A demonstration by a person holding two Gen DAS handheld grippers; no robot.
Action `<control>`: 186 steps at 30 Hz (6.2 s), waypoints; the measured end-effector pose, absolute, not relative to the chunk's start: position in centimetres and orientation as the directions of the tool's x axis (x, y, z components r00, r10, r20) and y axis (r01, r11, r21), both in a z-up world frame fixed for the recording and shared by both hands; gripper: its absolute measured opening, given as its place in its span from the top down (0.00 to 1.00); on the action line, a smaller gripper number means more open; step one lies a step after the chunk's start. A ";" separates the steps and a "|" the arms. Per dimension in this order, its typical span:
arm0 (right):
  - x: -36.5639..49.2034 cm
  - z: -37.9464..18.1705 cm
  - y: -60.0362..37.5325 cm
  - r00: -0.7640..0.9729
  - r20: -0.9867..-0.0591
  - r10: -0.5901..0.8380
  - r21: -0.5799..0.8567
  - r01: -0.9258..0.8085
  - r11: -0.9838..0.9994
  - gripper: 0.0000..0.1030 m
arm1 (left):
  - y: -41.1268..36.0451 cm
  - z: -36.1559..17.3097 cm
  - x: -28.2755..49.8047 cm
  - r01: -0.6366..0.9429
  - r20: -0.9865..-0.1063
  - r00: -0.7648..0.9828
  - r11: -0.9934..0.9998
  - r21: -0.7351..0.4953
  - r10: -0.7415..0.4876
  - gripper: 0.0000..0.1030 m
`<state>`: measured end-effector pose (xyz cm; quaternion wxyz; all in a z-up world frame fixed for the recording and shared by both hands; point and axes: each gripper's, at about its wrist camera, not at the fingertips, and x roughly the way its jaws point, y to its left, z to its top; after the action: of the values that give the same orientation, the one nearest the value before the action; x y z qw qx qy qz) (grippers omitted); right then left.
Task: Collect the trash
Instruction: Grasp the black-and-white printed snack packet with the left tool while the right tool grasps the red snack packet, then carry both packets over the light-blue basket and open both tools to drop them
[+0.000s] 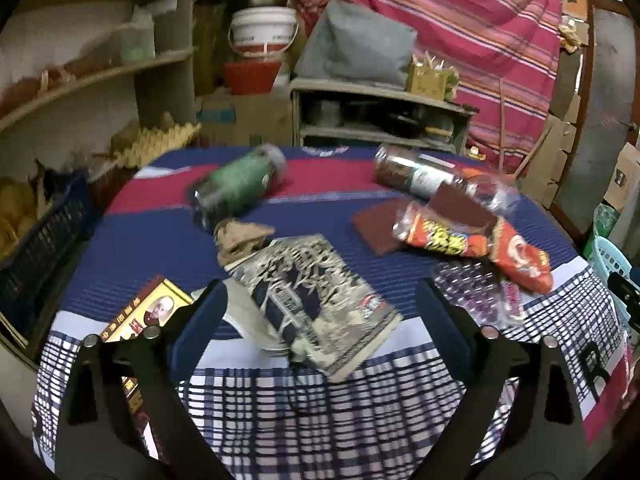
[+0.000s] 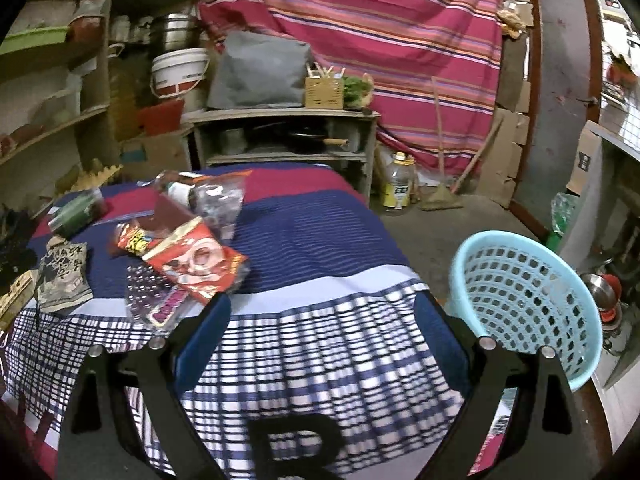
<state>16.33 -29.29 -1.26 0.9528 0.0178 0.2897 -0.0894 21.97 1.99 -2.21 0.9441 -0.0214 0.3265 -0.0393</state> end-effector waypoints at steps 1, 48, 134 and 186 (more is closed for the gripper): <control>16.4 -1.4 -29.1 0.815 -0.558 -0.158 -0.018 0.178 0.984 0.12 | 2.3 -2.6 22.4 0.060 -0.626 0.774 0.996 -0.072 -0.092 0.15; 22.0 -3.7 -24.5 0.769 -0.636 -0.066 -0.039 0.053 0.998 0.12 | 3.6 0.8 23.5 0.044 -0.598 0.802 0.997 0.056 -0.002 0.98; 16.5 2.6 -33.8 0.798 -0.598 0.076 0.047 -0.059 0.997 0.94 | -8.9 2.9 21.0 0.187 -0.556 0.824 0.979 0.082 -0.111 0.98; 10.5 -2.4 -58.4 0.785 -0.604 -0.138 0.203 0.320 0.925 0.95 | -44.2 -0.7 21.3 0.610 -0.570 0.685 0.785 0.108 -0.453 0.60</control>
<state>10.51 -58.41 -2.39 0.9328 0.1490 0.3044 -0.1228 21.34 -44.18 -0.72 0.9062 0.1462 0.2672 -0.2932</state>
